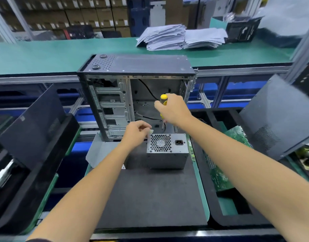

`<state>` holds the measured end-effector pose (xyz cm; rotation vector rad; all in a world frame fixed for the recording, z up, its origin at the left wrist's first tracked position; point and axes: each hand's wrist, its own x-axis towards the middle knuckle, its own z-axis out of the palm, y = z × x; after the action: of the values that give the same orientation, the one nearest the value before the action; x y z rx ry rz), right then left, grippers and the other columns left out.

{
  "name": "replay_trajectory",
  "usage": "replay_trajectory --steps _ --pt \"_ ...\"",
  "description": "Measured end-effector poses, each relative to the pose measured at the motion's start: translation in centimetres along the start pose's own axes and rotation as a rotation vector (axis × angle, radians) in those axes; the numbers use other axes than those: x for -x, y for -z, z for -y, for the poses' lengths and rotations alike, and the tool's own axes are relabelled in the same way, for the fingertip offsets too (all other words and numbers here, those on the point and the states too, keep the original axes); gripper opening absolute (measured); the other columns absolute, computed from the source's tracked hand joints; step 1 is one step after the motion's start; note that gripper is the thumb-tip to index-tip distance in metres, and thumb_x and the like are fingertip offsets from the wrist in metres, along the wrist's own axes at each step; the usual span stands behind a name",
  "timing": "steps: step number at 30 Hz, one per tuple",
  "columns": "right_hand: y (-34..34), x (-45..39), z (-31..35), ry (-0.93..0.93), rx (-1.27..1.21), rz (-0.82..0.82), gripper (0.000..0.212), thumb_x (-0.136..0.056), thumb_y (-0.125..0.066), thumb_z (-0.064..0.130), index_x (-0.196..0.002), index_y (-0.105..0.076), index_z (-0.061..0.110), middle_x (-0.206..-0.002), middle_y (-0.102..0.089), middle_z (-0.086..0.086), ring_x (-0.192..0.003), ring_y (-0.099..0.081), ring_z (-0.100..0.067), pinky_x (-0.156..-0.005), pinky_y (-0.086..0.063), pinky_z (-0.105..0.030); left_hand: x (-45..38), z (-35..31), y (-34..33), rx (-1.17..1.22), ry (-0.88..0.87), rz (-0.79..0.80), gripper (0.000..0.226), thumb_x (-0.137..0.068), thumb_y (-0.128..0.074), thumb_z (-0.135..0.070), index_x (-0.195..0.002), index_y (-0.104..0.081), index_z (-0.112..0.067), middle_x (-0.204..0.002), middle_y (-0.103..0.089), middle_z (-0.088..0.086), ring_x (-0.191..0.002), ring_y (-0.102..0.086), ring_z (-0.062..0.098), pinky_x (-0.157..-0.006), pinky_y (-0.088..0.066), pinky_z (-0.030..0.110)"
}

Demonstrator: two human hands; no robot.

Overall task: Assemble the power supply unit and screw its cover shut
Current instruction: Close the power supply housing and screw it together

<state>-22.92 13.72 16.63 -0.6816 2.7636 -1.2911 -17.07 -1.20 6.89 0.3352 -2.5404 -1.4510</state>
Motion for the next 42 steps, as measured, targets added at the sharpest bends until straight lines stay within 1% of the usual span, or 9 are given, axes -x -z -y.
replay_trajectory --steps 3,8,11,13,18,24,29,34,42 --pt "1.2 0.2 -0.1 0.023 -0.029 -0.027 0.024 -0.090 -0.055 0.027 -0.074 -0.046 0.012 -0.075 -0.066 -0.015 -0.066 -0.068 -0.031 -0.063 -0.057 -0.045 -0.1 -1.3 -1.8 0.033 -0.052 0.085 0.013 -0.090 -0.061 -0.004 -0.083 -0.066 -0.014 -0.064 -0.064 0.002 -0.055 -0.060 0.007 -0.056 -0.051 0.021" --pt "3.4 0.9 -0.7 0.054 0.006 -0.035 0.026 -0.091 -0.058 0.026 -0.072 -0.044 0.015 -0.072 -0.065 -0.014 -0.057 -0.067 -0.021 -0.046 -0.052 -0.030 0.3 -1.4 -4.3 0.161 -0.052 0.217 0.014 -0.089 -0.063 -0.003 -0.081 -0.066 -0.014 -0.062 -0.064 0.004 -0.053 -0.060 0.008 -0.053 -0.050 0.019" --pt "4.0 1.3 -1.3 0.041 0.043 -0.032 0.026 -0.091 -0.058 0.025 -0.072 -0.044 0.016 -0.072 -0.064 -0.013 -0.065 -0.067 -0.027 -0.056 -0.054 -0.036 0.3 -1.5 -4.7 0.218 -0.015 0.203 0.014 -0.089 -0.063 -0.002 -0.079 -0.066 -0.012 -0.060 -0.064 0.004 -0.054 -0.058 0.015 -0.053 -0.050 0.024" --pt "4.2 1.6 -1.7 0.029 0.040 -0.024 0.024 -0.092 -0.058 0.026 -0.076 -0.046 0.013 -0.075 -0.066 -0.014 -0.067 -0.068 -0.028 -0.060 -0.056 -0.038 0.3 -1.9 -4.9 0.230 -0.003 0.215 0.015 -0.089 -0.063 -0.002 -0.078 -0.066 -0.012 -0.057 -0.064 -0.001 -0.050 -0.057 0.010 -0.050 -0.048 0.021" --pt "4.2 1.9 -1.8 0.029 0.036 0.003 0.021 -0.092 -0.058 0.025 -0.082 -0.049 0.009 -0.080 -0.067 -0.017 -0.070 -0.068 -0.030 -0.063 -0.059 -0.041 0.8 -2.5 -5.5 0.217 -0.013 0.235 0.016 -0.091 -0.059 0.001 -0.078 -0.063 -0.008 -0.071 -0.064 0.009 -0.051 -0.057 0.005 -0.050 -0.047 0.018" --pt "4.1 1.8 -1.9 0.028 0.008 -0.011 0.020 -0.091 -0.058 0.022 -0.080 -0.048 0.009 -0.079 -0.066 -0.019 -0.066 -0.068 -0.030 -0.061 -0.059 -0.041 1.1 -2.6 -5.7 0.164 -0.005 0.164 0.009 -0.091 -0.059 -0.002 -0.083 -0.063 -0.005 -0.064 -0.061 0.002 -0.048 -0.054 0.002 -0.050 -0.046 0.016" --pt "4.0 1.8 -2.2 0.020 0.001 0.006 0.019 -0.092 -0.058 0.022 -0.082 -0.049 0.007 -0.078 -0.066 -0.017 -0.056 -0.067 -0.021 -0.051 -0.057 -0.030 1.1 -2.3 -6.0 0.143 -0.005 0.154 0.010 -0.090 -0.062 -0.006 -0.081 -0.062 -0.009 -0.064 -0.060 -0.001 -0.052 -0.055 0.004 -0.054 -0.048 0.020" --pt "4.2 1.5 -2.9 -0.014 -0.026 -0.020 0.024 -0.091 -0.058 0.021 -0.074 -0.044 0.014 -0.072 -0.065 -0.014 -0.045 -0.063 -0.012 -0.038 -0.042 -0.015 1.2 -2.1 -6.1 0.133 -0.036 0.153 0.019 -0.090 -0.063 -0.006 -0.074 -0.060 -0.016 -0.066 -0.059 -0.002 -0.054 -0.051 0.006 -0.056 -0.046 0.020" --pt "5.0 1.4 -3.8 0.086 0.038 0.130 0.024 -0.087 -0.069 0.025 -0.088 -0.053 0.007 -0.073 -0.065 -0.007 -0.052 -0.067 -0.012 -0.055 -0.057 -0.030 1.0 -2.3 -6.9 -0.165 -0.162 0.215 0.020 -0.084 -0.070 -0.013 -0.072 -0.057 -0.023 -0.076 -0.064 -0.007 -0.066 -0.053 -0.001 -0.064 -0.036 0.003"
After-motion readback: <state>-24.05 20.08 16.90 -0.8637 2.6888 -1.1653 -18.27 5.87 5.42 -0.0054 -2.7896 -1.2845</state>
